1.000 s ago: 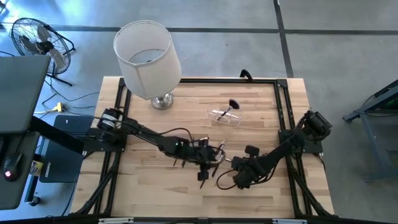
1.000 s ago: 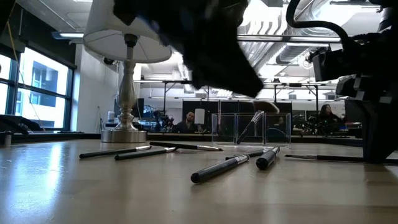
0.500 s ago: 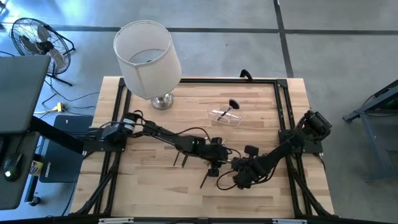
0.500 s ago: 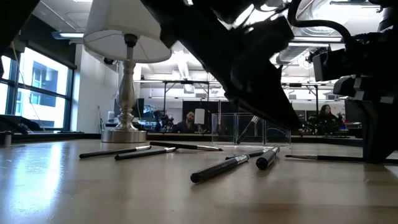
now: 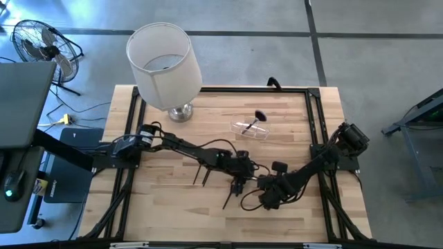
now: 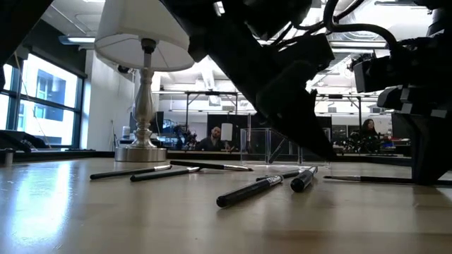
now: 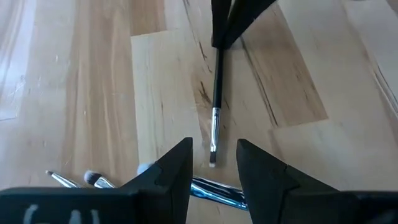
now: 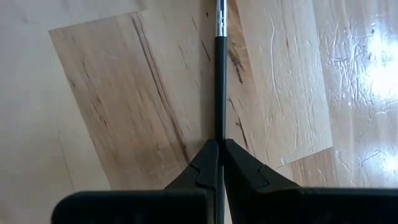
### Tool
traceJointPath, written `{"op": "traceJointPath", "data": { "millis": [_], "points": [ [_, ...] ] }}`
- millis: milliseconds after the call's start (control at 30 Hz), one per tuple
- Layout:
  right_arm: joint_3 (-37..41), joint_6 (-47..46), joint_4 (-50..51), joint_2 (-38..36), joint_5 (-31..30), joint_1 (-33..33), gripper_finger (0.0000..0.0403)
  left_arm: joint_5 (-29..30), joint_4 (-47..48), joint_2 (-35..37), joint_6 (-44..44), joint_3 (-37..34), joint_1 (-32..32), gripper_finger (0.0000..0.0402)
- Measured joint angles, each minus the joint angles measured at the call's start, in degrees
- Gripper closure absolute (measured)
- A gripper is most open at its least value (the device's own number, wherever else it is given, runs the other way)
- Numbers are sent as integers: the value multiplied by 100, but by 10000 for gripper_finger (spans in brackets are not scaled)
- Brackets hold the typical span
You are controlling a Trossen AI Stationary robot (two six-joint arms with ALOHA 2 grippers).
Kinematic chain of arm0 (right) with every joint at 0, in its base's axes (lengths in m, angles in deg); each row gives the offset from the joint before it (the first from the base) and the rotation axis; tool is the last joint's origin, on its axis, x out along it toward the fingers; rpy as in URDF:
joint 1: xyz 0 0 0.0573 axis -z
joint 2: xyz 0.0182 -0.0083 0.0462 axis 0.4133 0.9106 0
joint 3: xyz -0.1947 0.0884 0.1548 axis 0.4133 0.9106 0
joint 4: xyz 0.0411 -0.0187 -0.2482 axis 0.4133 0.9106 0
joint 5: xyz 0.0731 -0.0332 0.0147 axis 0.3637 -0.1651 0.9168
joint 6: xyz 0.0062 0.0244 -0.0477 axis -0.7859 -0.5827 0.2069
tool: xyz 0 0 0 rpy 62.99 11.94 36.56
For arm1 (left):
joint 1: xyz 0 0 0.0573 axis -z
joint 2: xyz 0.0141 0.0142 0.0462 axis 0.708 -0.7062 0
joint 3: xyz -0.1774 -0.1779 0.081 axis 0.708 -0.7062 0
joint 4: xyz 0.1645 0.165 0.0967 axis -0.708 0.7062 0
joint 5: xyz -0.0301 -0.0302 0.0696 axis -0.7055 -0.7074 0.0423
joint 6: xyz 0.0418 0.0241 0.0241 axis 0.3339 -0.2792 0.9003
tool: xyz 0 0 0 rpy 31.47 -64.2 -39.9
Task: Pick & Place Makeup Supplies
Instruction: Put the makeup brush into the transparent organizer
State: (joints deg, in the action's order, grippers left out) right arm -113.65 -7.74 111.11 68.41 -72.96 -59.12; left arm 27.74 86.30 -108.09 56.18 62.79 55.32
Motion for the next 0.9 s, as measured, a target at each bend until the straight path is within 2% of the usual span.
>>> {"op": "traceJointPath", "data": {
  "millis": [233,500,700,800,900],
  "points": [
    [-2,42,0,0,29,88,397,-6,1,0,107,0,-13,280],
    [-2,146,-5,-2,17,95,399,-190,-39,-399,83,135,-8,280],
    [-2,143,-7,-2,63,106,396,74,36,-428,70,188,-7,282],
    [-2,140,-7,-2,63,106,397,93,158,-428,76,201,-9,302],
    [-2,138,-7,-4,58,117,394,-21,297,-433,79,205,-2,347]
  ]
}}
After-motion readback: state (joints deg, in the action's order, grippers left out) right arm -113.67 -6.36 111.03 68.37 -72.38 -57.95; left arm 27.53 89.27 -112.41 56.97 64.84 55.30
